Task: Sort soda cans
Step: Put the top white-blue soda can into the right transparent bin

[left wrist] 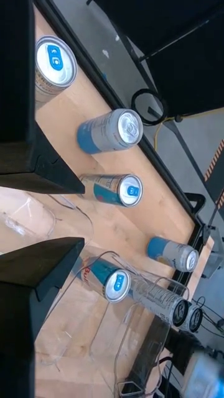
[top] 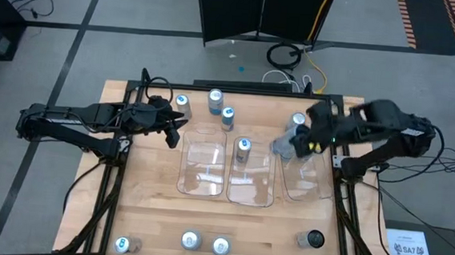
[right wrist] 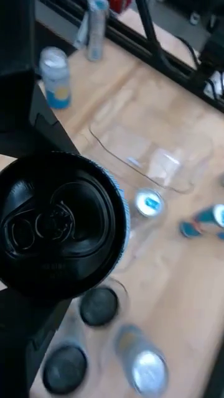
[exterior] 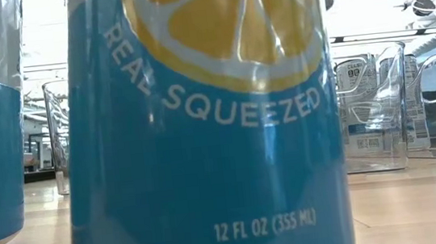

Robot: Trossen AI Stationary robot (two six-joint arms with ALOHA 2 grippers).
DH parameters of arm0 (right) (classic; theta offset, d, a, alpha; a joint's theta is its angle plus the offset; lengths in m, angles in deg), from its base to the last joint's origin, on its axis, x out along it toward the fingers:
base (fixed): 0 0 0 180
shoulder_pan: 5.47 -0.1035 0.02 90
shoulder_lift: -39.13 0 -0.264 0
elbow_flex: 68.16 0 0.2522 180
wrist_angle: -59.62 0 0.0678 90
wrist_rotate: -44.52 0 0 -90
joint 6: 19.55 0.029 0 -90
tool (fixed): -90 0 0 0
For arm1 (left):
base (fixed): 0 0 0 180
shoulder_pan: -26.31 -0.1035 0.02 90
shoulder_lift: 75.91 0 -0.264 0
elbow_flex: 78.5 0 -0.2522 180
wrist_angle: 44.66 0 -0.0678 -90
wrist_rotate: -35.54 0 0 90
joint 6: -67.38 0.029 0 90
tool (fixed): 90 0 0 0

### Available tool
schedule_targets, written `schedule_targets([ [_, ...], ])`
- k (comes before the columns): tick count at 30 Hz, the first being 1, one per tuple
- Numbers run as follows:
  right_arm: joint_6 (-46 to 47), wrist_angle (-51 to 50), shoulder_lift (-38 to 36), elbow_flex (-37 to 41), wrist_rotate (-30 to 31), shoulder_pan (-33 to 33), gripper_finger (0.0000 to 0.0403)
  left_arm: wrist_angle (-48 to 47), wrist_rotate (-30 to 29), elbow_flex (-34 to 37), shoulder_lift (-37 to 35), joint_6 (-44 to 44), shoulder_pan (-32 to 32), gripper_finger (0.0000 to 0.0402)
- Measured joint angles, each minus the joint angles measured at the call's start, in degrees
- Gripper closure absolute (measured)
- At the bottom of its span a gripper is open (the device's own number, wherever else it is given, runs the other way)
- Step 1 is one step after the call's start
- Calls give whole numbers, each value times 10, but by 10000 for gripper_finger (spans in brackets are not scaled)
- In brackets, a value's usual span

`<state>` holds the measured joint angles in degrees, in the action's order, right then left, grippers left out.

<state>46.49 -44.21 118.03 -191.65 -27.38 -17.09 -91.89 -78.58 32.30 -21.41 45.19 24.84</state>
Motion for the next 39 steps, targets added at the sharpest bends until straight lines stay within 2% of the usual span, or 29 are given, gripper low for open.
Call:
schedule_targets([
  [4,49,1,17,1,0,-55,155,0,0,0,0,-27,0,269],
  [11,102,3,38,22,0,-110,155,0,2,0,0,-30,0,269],
  [15,143,2,9,94,-10,-128,155,0,2,0,0,-30,0,269],
  [22,221,-1,-103,249,-14,-130,153,0,2,0,0,-25,0,269],
  [26,263,0,-141,320,-14,-127,150,0,1,0,0,-26,0,269],
  [30,277,21,-147,375,-14,-127,149,0,0,0,0,-26,0,269],
  [34,277,47,-136,418,15,-127,148,0,-4,0,0,-26,0,269],
  [39,276,63,-113,447,32,-114,147,0,-4,0,0,-26,0,269],
])
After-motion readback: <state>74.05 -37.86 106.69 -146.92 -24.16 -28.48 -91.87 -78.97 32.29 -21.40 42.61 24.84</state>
